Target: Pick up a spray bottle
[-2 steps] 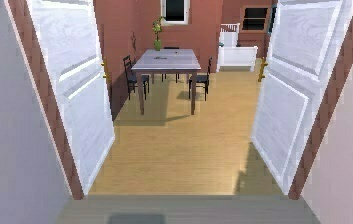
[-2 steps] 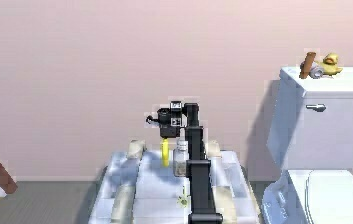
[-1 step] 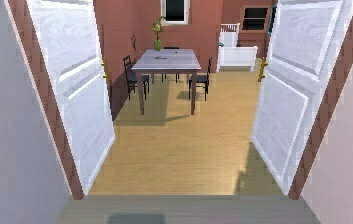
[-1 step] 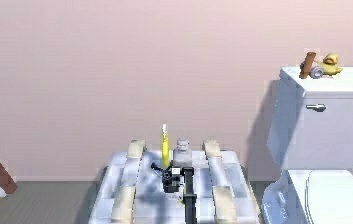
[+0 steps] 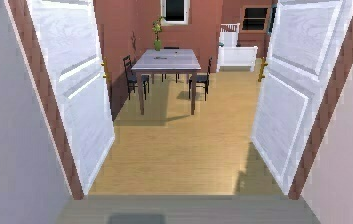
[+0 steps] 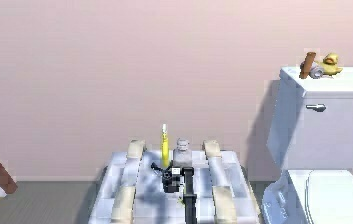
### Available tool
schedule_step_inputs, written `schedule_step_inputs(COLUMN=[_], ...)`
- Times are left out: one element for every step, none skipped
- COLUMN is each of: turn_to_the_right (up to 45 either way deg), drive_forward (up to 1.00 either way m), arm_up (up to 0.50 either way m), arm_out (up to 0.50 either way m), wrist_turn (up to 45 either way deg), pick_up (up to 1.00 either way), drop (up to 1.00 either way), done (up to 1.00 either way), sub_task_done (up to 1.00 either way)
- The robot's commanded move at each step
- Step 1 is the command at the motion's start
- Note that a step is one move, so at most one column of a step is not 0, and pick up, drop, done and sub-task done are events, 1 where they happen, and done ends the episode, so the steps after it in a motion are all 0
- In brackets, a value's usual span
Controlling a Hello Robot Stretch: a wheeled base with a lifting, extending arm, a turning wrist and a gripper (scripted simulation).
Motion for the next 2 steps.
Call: schedule_step_inputs(turn_to_the_right=[0.0,0.0], drive_forward=[0.00,0.00], arm_up=[0.10,0.00], arm_out=[0.00,0.00], wrist_turn=[0.0,0.0], pick_up=[0.00,0.00], drop=[0.00,0.00], done=[0.00,1.00], sub_task_done=[0.00,0.00])
